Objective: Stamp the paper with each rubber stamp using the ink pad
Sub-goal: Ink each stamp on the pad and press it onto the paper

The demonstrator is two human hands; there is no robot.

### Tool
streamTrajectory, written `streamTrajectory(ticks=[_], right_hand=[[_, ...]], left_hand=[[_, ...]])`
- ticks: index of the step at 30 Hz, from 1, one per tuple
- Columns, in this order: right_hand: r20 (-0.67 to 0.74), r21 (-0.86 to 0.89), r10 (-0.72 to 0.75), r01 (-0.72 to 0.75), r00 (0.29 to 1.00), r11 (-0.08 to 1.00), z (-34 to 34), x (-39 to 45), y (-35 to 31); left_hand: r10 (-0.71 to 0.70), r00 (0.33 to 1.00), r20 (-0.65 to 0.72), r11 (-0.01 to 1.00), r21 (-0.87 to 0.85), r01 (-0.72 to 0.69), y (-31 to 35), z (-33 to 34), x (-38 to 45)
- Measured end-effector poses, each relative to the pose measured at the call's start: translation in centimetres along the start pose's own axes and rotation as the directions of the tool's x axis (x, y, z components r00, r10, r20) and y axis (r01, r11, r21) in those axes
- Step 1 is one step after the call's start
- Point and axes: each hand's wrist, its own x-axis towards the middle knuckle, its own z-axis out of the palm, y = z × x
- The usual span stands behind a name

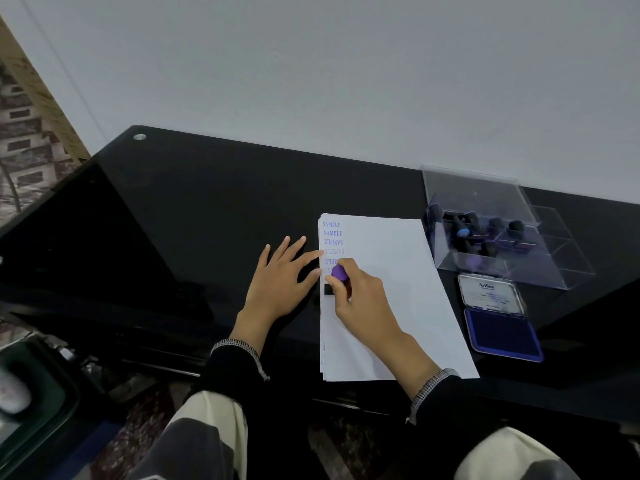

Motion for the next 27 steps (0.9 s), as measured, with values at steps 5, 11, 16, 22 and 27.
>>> streamTrajectory(ticks=[5,11,16,22,27], right_hand=[[0.035,-0.002,0.015,-0.015,0.999,1.0,-0.7,1.7,-0.1],[-0.002,0.006,-0.016,0.016,1.0,1.0,0.1,-0.3,0.0],[0.002,0.03,0.0,0.0,1.0,1.0,-0.1,0.2,-0.1],[0.046,0.035,0.024,-0.026,0.999,0.999,-0.4,1.5,-0.1],[0.041,0.047,0.017,-0.019,0.999,0.999,-0.3,0.1,-0.1]], left_hand=[[0.0,1.0,-0.003,1.0,0.011,0.0,0.0,0.0,0.0],[-0.005,1.0,0.009,1.0,-0.009,0.005,0.1,-0.2,0.0],[-0.007,1.0,0.009,1.0,-0.006,0.007,0.3,-0.3,0.0],[-0.002,1.0,0.004,1.0,-0.001,0.002,0.2,-0.3,0.0],[0.001,1.0,-0.01,1.0,-0.02,-0.001,0.0,-0.3,0.1]])
